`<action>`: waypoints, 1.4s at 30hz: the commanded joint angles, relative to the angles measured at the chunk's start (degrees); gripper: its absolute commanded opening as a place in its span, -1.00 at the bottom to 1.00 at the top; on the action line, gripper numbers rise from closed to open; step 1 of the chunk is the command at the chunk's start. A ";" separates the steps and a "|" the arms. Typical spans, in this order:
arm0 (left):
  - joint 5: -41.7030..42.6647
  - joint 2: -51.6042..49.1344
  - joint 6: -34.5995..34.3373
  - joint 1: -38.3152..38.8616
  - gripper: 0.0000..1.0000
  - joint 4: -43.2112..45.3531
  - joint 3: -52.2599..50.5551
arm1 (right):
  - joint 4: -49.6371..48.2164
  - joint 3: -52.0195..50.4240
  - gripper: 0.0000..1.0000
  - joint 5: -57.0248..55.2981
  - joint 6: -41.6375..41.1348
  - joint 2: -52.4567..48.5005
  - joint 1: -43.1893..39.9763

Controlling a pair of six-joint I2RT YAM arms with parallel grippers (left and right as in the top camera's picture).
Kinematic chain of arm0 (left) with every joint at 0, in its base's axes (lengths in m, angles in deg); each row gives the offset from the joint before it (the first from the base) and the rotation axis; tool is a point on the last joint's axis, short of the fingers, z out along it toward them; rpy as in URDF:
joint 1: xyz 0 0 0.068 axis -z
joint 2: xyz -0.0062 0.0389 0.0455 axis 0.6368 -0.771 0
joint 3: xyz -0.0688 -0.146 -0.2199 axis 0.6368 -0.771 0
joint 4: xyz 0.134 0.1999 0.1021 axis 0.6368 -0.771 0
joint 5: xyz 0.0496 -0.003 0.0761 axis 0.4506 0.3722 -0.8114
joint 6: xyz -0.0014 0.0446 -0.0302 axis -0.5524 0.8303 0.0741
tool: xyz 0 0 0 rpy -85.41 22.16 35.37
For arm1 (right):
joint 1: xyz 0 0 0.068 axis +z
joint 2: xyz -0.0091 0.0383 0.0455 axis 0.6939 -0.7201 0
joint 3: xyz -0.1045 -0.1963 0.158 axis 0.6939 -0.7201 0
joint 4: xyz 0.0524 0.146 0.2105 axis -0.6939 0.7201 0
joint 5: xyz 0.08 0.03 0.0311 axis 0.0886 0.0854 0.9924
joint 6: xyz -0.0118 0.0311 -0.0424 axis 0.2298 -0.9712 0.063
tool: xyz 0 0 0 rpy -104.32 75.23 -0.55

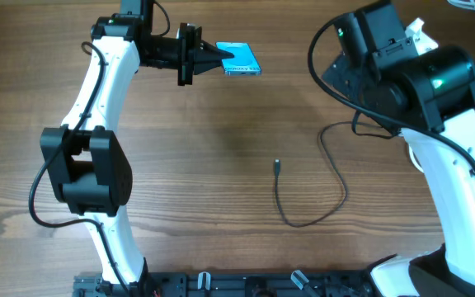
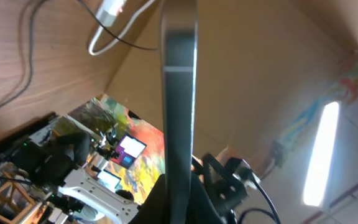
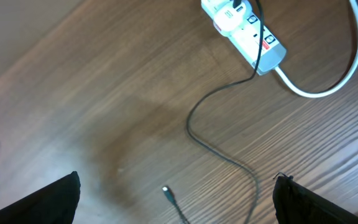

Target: Plug charger to phone and switch on socket

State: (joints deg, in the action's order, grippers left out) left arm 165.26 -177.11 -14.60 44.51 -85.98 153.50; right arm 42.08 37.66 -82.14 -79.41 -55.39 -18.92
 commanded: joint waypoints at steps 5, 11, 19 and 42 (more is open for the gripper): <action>5.55 2.19 1.40 -0.09 -0.92 0.15 0.50 | -0.63 -7.78 0.99 3.48 3.54 -1.29 0.09; 2.86 2.19 1.44 -0.02 -0.92 0.15 0.50 | -4.00 -13.81 0.99 7.87 10.60 -1.29 0.09; 2.23 2.19 6.23 0.09 -0.92 0.13 0.50 | -10.47 -21.00 0.99 12.68 17.75 -1.29 -0.68; -15.87 2.19 17.35 0.09 -0.92 -0.79 0.50 | -19.17 -36.48 0.91 30.71 36.54 -1.29 -4.74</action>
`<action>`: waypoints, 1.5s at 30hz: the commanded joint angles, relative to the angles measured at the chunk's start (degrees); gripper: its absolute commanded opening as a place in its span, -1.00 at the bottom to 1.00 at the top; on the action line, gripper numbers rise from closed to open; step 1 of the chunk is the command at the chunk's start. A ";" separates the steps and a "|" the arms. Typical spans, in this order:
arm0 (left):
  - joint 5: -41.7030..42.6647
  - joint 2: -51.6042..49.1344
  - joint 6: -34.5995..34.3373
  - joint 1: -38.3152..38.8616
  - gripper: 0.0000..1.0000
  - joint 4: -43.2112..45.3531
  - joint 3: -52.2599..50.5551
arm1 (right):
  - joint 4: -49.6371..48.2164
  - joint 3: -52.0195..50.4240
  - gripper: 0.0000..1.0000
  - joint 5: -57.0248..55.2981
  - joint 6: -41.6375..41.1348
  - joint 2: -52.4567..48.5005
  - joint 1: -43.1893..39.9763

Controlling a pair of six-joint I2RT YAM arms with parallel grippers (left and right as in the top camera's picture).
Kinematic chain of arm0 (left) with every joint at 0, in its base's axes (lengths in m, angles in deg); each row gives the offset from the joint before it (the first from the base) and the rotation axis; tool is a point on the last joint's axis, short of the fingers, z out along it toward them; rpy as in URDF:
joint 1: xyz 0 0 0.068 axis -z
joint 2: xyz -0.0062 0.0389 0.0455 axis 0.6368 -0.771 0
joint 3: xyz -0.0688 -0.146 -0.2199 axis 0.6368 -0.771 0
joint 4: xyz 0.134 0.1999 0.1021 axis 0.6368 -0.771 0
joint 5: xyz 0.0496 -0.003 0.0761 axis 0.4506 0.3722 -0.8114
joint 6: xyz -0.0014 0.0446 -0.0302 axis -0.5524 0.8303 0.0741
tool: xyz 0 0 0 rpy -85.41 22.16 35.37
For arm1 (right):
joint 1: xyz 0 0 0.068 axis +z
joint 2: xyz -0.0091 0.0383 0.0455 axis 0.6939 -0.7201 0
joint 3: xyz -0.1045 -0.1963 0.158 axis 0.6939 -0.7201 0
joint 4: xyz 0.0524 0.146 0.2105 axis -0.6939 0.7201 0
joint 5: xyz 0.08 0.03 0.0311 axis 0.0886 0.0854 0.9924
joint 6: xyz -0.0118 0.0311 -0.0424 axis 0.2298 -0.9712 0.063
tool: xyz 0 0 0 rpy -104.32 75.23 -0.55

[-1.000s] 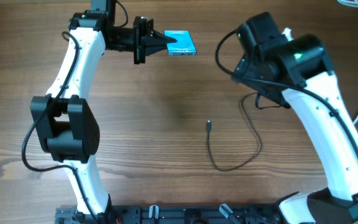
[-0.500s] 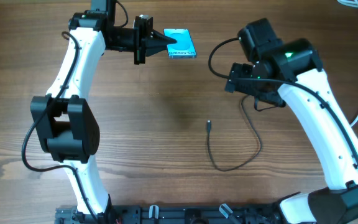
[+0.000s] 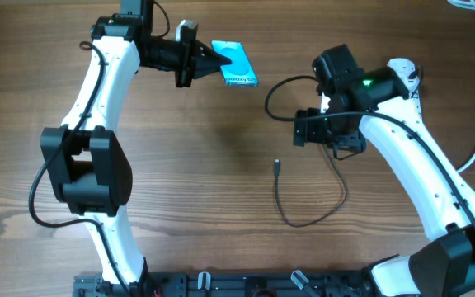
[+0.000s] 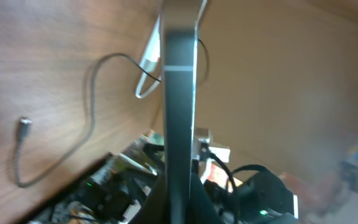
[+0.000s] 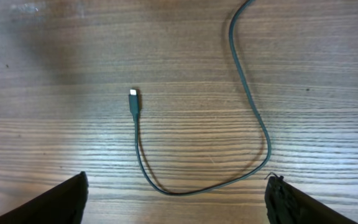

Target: Plug charger to phone and switch on socket

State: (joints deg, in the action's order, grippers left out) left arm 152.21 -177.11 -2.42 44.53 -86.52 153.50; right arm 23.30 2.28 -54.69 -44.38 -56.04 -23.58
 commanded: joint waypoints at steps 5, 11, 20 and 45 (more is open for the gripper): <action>-9.11 2.19 6.03 0.07 -0.92 -0.83 0.50 | -1.40 -1.64 0.91 5.29 1.49 -0.63 0.15; -12.59 2.19 12.07 1.05 -0.92 -3.30 0.50 | -3.58 -1.70 0.92 5.25 1.27 -0.83 1.79; -31.01 2.19 14.95 5.25 -0.92 -4.76 0.50 | -9.22 -1.73 0.92 6.12 -2.62 -1.51 2.36; -45.81 2.16 8.85 6.75 -0.92 -5.25 0.48 | -1.38 -1.73 0.80 -3.39 -13.75 -11.96 11.32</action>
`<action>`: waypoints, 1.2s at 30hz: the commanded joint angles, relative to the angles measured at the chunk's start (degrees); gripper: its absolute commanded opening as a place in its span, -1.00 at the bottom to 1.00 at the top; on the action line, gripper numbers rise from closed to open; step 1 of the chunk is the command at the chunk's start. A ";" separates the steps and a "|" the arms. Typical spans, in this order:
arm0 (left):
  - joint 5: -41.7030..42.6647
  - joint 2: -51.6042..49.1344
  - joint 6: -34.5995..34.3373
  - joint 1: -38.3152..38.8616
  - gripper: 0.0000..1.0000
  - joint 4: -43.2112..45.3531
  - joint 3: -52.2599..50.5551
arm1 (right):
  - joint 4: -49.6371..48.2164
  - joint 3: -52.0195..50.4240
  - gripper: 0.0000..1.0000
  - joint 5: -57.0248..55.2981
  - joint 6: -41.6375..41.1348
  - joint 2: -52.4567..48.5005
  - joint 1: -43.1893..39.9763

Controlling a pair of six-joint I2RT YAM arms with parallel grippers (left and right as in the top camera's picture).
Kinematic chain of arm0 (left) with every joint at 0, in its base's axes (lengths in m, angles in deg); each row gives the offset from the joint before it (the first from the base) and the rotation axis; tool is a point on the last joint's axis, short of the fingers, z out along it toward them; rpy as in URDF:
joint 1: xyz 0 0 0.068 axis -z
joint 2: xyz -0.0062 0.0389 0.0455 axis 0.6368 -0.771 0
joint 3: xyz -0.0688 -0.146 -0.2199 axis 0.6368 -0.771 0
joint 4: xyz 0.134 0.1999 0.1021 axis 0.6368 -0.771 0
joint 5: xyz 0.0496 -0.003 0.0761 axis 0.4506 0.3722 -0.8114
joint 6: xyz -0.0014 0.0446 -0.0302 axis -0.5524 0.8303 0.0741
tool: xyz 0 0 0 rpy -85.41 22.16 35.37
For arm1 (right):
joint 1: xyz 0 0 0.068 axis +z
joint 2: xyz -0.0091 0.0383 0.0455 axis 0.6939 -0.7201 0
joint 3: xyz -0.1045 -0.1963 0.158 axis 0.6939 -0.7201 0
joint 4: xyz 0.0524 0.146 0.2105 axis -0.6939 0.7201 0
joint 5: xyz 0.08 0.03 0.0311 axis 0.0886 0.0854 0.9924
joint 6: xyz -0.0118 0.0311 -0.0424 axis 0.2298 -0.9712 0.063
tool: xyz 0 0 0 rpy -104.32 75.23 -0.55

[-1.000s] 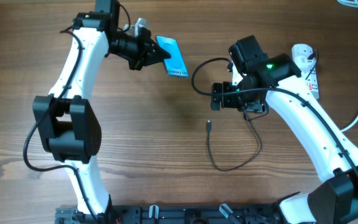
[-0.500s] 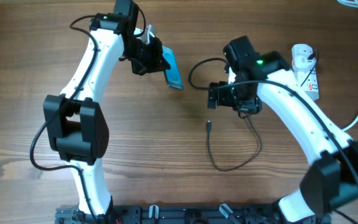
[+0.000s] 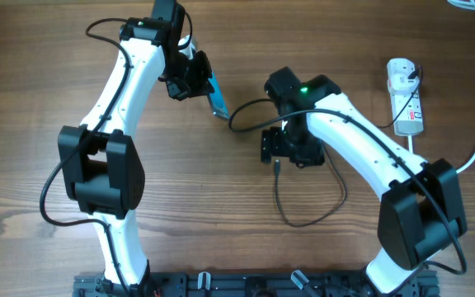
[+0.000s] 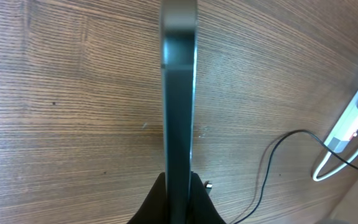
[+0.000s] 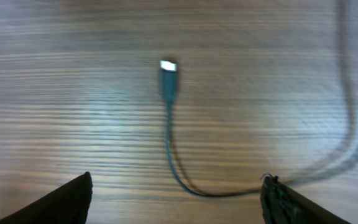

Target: Plug charger to phone and switch on socket

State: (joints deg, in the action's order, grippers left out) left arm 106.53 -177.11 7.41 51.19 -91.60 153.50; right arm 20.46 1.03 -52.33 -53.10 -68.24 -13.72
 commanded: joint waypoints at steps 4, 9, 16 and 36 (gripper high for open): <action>-0.13 2.16 -0.96 0.09 -0.92 -0.31 0.48 | 6.27 -0.48 0.82 -6.51 -4.66 3.39 2.21; -0.13 2.16 -0.96 0.09 -0.92 -0.59 0.48 | 8.57 -0.48 0.91 -8.55 -3.10 9.75 2.25; -0.11 2.16 -0.98 0.09 -0.92 -0.72 0.48 | 4.61 -2.93 0.99 -8.52 -3.28 11.54 2.60; -0.09 2.16 -1.25 0.09 -0.92 -0.04 0.48 | -20.28 -20.81 0.99 -0.81 -4.83 4.74 2.45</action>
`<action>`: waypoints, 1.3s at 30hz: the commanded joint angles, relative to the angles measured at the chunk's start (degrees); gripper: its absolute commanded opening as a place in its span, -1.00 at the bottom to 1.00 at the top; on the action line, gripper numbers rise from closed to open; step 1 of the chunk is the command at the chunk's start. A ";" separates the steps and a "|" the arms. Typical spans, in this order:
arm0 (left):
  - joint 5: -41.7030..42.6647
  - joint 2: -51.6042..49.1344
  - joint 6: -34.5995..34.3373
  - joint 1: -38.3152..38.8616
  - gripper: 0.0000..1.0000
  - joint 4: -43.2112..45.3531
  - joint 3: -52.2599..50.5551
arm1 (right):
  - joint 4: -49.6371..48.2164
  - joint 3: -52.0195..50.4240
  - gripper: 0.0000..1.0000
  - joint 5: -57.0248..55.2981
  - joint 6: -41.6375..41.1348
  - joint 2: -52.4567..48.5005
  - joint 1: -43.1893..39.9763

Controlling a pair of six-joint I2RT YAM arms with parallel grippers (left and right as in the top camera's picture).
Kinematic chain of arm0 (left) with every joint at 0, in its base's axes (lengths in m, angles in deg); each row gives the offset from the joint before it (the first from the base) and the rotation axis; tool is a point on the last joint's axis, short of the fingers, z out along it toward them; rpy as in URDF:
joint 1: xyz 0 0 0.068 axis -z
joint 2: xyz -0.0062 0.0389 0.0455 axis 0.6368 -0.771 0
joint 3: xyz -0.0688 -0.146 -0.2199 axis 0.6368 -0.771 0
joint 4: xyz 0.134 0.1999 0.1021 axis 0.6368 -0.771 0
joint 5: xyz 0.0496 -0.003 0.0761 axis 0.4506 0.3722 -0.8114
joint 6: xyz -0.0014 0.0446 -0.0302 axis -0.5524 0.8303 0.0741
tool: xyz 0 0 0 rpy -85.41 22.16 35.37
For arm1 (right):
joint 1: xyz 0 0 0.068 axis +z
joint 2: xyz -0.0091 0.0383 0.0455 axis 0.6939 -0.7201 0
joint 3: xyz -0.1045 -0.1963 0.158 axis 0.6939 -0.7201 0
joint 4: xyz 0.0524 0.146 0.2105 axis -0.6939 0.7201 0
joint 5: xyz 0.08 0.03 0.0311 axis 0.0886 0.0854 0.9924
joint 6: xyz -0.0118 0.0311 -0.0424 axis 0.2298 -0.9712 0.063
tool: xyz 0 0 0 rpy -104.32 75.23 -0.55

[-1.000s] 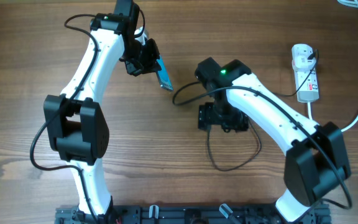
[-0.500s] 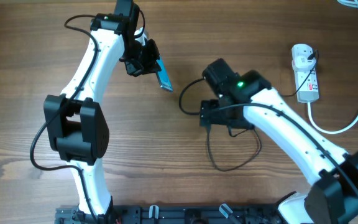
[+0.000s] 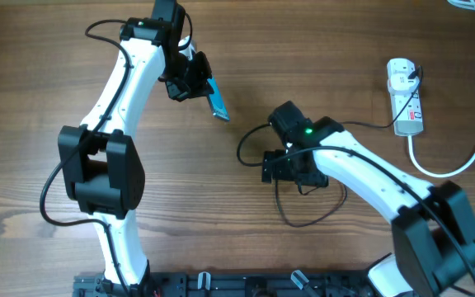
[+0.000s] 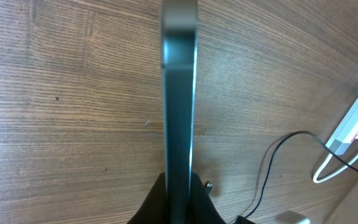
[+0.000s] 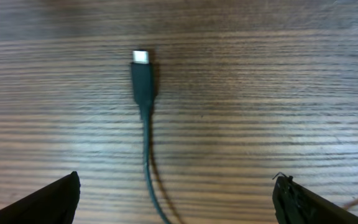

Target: Plug charger to phone and switch on socket

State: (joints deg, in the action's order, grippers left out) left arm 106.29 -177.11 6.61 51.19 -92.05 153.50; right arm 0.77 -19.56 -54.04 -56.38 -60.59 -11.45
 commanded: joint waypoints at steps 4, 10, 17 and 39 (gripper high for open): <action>0.15 2.16 -0.57 0.09 -0.92 0.37 0.48 | -1.55 0.02 0.99 0.92 -3.02 -4.02 0.17; 0.15 2.16 -0.57 0.09 -0.92 0.33 0.48 | 2.64 7.91 0.99 0.90 -2.03 -4.17 0.15; 0.15 2.16 -0.57 0.09 -0.92 -0.68 0.48 | 2.49 8.52 0.99 -0.63 -1.70 -4.92 0.17; 0.17 2.16 -0.57 0.09 -0.92 -0.50 0.48 | -1.09 7.04 0.99 0.70 -2.01 -5.42 0.17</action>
State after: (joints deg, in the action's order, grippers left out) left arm 106.29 -177.11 6.41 51.19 -92.71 153.50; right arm -0.87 -11.75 -53.62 -58.10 -64.65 -11.45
